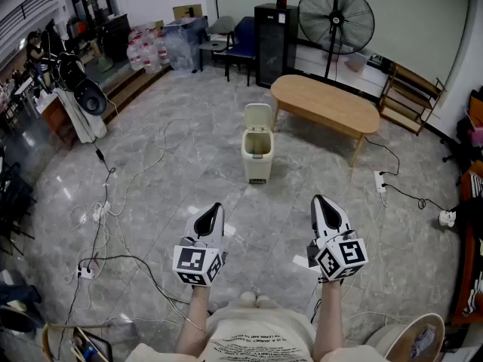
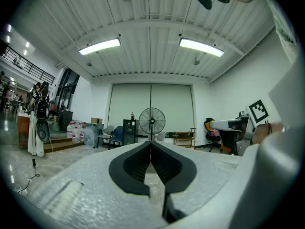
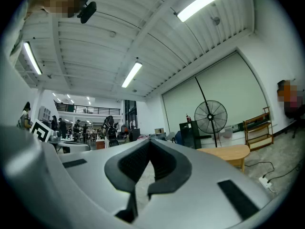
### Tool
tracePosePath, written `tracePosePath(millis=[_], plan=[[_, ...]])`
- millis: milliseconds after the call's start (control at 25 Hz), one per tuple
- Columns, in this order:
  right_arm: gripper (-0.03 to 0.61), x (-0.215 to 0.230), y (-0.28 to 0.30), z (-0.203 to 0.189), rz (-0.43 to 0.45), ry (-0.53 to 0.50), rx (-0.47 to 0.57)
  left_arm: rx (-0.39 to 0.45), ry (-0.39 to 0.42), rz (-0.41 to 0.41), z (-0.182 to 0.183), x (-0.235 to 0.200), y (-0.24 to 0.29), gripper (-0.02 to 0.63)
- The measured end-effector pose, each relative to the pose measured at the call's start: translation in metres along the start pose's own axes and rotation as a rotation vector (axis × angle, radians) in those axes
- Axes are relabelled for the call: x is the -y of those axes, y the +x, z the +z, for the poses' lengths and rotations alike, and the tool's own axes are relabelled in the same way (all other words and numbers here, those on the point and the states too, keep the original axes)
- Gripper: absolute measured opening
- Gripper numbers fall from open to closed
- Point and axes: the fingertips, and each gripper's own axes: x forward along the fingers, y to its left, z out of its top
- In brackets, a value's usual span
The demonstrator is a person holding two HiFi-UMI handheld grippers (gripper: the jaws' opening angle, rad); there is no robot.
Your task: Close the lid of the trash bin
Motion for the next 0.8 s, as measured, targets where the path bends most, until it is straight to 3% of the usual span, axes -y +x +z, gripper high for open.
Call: tracePosePath(millis=[200,440,800], plan=[[0.005,0.008,-0.007,-0.003,0.001,0.016,0.001,-0.007,-0.003,0.007,-0.004,0.009,-0.001,0.023],[0.005,0.006,-0.013,-0.003,0.06,0.001,0.01,-0.011,-0.007,0.009,-0.008,0.022,-0.001,0.023],[0.014,0.014,-0.019,-0.012,0.008,-0.042,-0.038,-0.008,-0.012,0.022,-0.011,0.033,-0.009,0.023]])
